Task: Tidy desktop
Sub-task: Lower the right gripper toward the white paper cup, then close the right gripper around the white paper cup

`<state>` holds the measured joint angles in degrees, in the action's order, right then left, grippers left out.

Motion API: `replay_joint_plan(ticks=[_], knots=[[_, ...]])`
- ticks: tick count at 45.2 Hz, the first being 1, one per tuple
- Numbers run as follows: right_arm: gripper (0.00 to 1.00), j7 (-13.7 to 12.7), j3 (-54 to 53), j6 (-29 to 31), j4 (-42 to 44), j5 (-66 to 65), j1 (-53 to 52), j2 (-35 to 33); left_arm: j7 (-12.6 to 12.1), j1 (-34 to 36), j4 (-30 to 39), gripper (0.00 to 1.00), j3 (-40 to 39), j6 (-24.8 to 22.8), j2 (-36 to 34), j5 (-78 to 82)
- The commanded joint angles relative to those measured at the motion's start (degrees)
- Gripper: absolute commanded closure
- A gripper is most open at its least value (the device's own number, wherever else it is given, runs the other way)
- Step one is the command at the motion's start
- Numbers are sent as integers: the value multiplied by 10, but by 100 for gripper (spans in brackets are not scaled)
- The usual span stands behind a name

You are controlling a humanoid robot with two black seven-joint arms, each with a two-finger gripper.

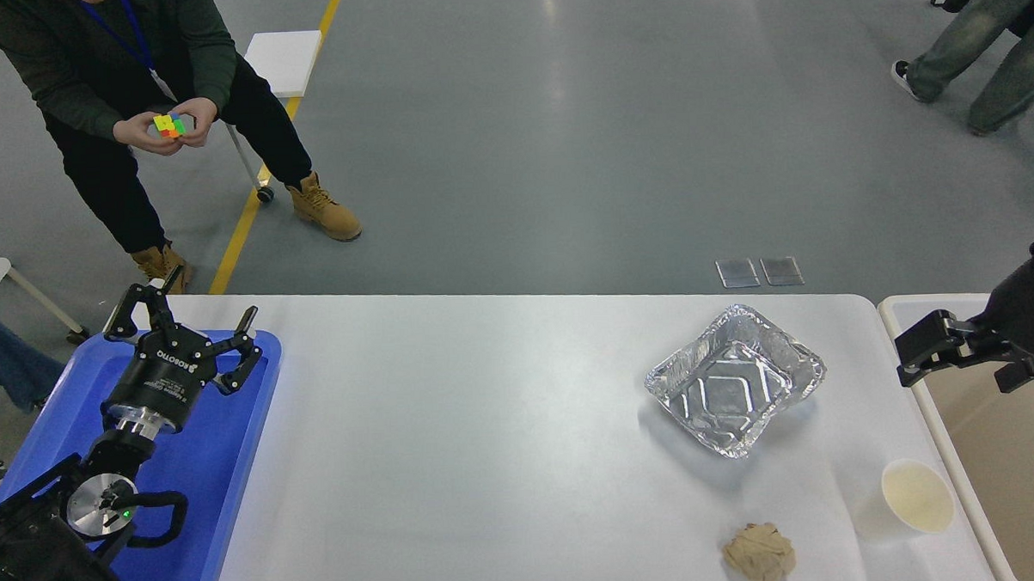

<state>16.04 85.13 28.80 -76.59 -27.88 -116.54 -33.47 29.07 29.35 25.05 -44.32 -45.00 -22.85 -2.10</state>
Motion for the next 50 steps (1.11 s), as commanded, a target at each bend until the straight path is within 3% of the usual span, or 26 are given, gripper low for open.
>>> replay_joint_plan(ticks=[1, 13, 50], knots=[[0, 2, -50, -18, 0, -110, 53, -81, 0, 0, 0, 1, 0, 0, 0, 0], [0, 2, -66, -115, 19, -140, 159, -91, 0, 0, 0, 1, 0, 0, 0, 0], [4, 10, -162, -187, 134, -148, 373, -84, 0, 0, 0, 1, -1, 0, 0, 0]])
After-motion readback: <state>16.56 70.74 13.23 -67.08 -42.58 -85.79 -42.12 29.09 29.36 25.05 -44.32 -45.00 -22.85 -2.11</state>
